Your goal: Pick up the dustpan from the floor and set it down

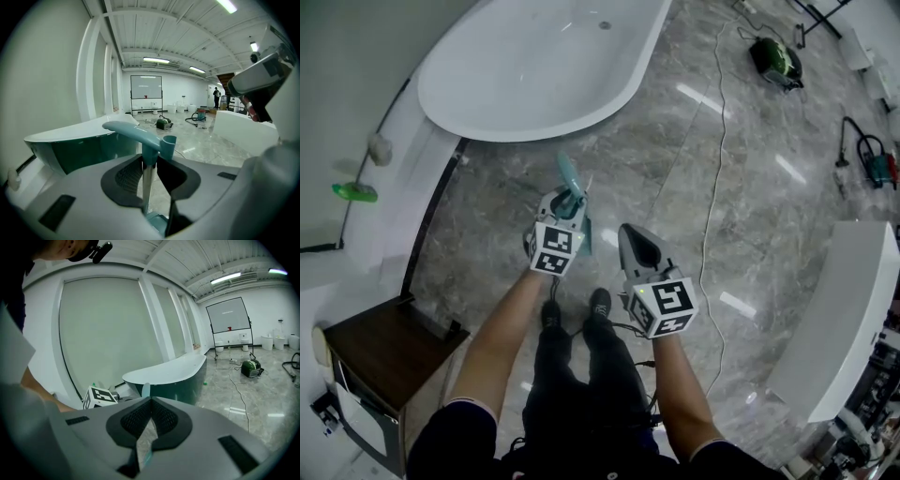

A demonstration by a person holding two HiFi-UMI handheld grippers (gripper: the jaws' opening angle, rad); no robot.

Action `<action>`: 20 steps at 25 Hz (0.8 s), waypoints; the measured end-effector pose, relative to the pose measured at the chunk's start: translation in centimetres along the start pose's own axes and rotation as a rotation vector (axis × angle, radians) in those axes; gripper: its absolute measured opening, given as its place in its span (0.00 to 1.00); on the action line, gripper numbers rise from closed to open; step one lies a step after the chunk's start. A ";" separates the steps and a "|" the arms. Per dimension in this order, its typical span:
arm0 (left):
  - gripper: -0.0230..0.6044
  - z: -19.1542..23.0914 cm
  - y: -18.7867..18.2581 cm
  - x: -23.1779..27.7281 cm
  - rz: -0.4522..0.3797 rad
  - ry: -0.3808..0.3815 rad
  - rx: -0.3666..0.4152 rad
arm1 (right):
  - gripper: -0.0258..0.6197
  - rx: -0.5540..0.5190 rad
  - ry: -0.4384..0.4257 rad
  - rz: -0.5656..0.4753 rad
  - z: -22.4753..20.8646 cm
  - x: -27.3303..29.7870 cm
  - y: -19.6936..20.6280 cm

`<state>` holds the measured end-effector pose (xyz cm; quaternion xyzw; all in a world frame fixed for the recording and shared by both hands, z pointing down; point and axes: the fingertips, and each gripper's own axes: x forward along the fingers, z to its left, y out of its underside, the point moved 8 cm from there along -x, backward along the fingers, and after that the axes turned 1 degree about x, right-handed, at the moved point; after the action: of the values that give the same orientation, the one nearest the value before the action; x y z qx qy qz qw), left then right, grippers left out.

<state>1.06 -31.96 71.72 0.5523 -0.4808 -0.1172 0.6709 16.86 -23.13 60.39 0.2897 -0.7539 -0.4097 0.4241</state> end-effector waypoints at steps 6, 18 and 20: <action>0.21 -0.4 -0.5 1.5 -0.003 -0.010 -0.015 | 0.05 0.013 0.000 -0.001 -1.0 -0.5 0.2; 0.21 -0.6 -0.2 2.1 0.041 0.018 -0.073 | 0.05 0.016 -0.002 -0.011 -1.3 -1.2 -0.1; 0.21 -1.0 0.1 2.0 0.052 0.026 -0.080 | 0.05 0.017 -0.002 -0.011 -1.2 -1.5 0.1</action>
<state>2.78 -32.70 72.90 0.5137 -0.4811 -0.1117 0.7016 18.61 -22.39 60.23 0.2970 -0.7561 -0.4062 0.4184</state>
